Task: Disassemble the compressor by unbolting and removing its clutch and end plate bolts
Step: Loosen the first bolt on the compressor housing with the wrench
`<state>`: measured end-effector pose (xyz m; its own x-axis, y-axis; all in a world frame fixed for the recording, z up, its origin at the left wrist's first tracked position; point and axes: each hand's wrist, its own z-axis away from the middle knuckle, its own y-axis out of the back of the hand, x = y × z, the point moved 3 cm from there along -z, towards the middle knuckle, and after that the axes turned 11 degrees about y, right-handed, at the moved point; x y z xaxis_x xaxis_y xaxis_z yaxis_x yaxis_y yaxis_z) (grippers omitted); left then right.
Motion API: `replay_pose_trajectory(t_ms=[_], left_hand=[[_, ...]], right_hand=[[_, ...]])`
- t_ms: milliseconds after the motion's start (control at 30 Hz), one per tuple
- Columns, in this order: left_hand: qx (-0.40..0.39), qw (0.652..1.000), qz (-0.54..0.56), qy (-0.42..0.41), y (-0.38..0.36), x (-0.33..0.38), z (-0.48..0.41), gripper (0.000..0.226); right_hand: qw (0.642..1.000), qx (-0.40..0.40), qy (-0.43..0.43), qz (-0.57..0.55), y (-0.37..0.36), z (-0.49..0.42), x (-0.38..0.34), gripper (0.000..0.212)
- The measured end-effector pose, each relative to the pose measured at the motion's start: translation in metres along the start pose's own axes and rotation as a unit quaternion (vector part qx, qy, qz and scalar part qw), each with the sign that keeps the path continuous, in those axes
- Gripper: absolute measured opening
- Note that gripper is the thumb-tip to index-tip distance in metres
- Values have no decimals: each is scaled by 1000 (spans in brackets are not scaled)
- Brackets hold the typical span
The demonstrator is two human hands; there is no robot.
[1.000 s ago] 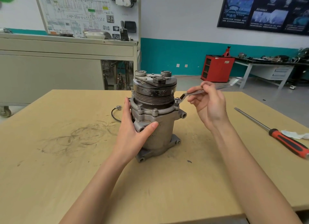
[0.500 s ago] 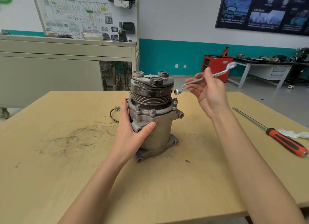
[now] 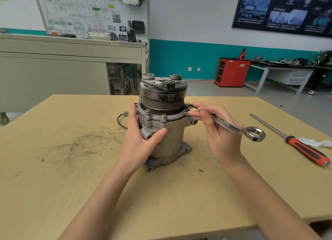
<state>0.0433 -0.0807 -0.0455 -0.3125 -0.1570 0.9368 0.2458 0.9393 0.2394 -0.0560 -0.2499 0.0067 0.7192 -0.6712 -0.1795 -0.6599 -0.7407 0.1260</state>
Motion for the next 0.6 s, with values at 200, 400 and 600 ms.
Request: replay_pose_trajectory(t_ms=[200,400,600], left_hand=[[-1,1000,8,4,0,0,0,116],[-5,1000,4,5,0,2,1,118],[-1,1000,-3,9,0,2,1,119]], right_hand=[[934,123,-216,-256,5,-6,37,27],[703,130,-463,-524,-21,-17,92,39],[706,116,-458,-528,-19,-26,100,48]])
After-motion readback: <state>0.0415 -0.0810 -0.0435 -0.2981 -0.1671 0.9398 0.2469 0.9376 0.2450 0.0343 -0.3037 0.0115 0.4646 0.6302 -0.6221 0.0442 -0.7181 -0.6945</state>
